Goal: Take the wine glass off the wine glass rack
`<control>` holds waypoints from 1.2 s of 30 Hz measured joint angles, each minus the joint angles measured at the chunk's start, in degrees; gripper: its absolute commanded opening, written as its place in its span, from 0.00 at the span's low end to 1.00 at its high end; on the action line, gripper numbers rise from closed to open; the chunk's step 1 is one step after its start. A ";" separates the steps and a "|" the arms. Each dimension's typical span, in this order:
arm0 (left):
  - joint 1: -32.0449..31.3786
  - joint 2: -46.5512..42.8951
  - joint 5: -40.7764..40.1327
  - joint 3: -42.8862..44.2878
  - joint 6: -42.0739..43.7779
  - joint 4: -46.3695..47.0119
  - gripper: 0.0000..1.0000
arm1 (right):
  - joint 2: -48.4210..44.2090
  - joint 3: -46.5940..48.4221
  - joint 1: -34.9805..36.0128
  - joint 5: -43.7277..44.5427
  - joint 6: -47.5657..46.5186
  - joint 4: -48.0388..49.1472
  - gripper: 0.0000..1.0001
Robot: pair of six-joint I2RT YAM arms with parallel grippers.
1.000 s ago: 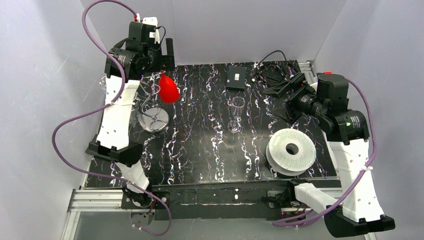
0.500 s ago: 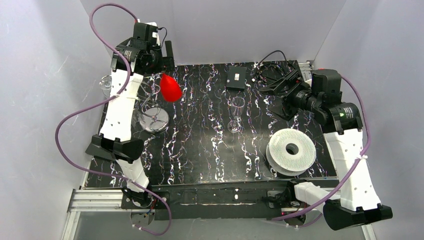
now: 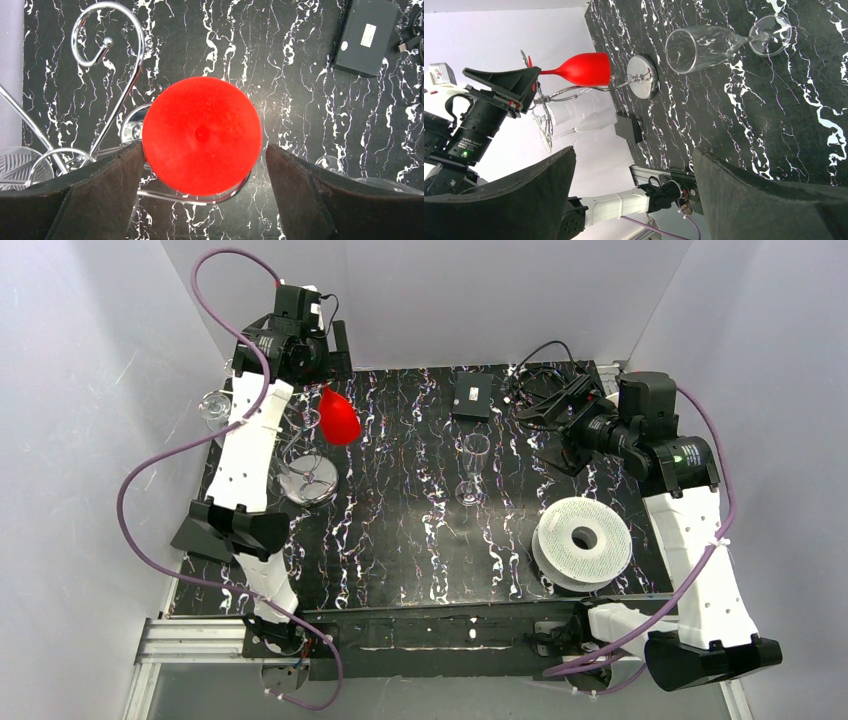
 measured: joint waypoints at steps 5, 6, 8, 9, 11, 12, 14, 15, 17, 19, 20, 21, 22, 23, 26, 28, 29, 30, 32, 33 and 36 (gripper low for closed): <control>0.35 2.08 -0.02 0.00 0.00 0.50 0.86 | 0.57 0.00 0.00 -0.46 -0.15 0.00 0.94; 0.39 2.34 0.00 0.00 0.00 0.68 0.85 | 0.66 0.00 0.00 -0.59 -0.15 0.02 0.94; 0.44 2.75 -0.02 0.02 0.00 1.03 0.85 | 0.81 0.00 0.00 -0.81 -0.15 0.07 0.94; 0.46 2.95 -0.02 0.17 0.00 1.16 0.84 | 0.94 0.00 0.00 -0.87 -0.17 0.09 0.94; 0.46 3.28 -0.02 0.74 0.02 1.20 0.84 | 1.27 0.00 0.00 -1.01 -0.17 0.20 0.94; 0.48 3.52 -0.04 1.20 0.02 1.18 0.83 | 1.49 0.00 0.00 -1.05 -0.17 0.28 0.94; 0.50 3.82 -0.07 1.79 0.04 1.38 0.83 | 1.86 0.09 0.00 -1.16 -0.20 0.39 0.94; 0.52 3.91 -0.07 1.92 0.07 1.46 0.83 | 2.03 0.17 0.00 -1.22 -0.22 0.39 0.93; 0.63 4.02 -0.11 2.01 0.13 1.60 0.83 | 2.43 0.42 0.00 -1.40 -0.33 0.50 0.94; 0.79 4.09 -0.17 2.01 0.26 1.60 0.82 | 2.73 0.63 0.00 -1.51 -0.35 0.63 0.93; 0.87 4.11 -0.20 2.03 0.28 1.60 0.82 | 2.80 0.68 0.00 -1.62 -0.37 0.79 0.94; 0.94 4.11 -0.22 2.05 0.28 1.60 0.82 | 2.86 0.72 0.00 -1.68 -0.37 0.83 0.94; 1.01 4.11 -0.22 2.05 0.31 1.60 0.82 | 2.91 0.74 0.00 -1.81 -0.37 0.87 0.93; 1.07 4.11 -0.22 2.05 0.33 1.60 0.81 | 2.95 0.74 0.00 -1.92 -0.37 0.90 0.93; 1.18 4.20 -0.20 2.16 0.59 1.60 0.81 | 3.08 0.74 0.00 -2.23 -0.37 0.90 0.94; 1.22 4.42 -0.20 2.45 0.81 1.62 0.82 | 3.08 0.74 0.00 -2.36 -0.37 0.92 0.93; 1.22 4.66 -0.17 2.75 0.96 1.64 0.83 | 3.08 0.74 0.00 -2.45 -0.39 0.94 0.93; 1.22 4.83 -0.17 2.91 1.11 1.70 0.84 | 3.08 0.74 0.00 -2.49 -0.39 0.94 0.93; 1.27 5.09 -0.13 2.93 1.33 1.86 0.84 | 3.10 0.74 0.00 -2.51 -0.39 1.01 0.93; 1.27 5.20 -0.11 2.93 1.38 1.86 0.84 | 3.10 0.74 0.00 -2.51 -0.39 1.03 0.94; 1.42 5.53 0.15 3.48 1.46 2.01 0.82 | 3.13 0.74 0.00 -2.54 -0.39 1.05 0.93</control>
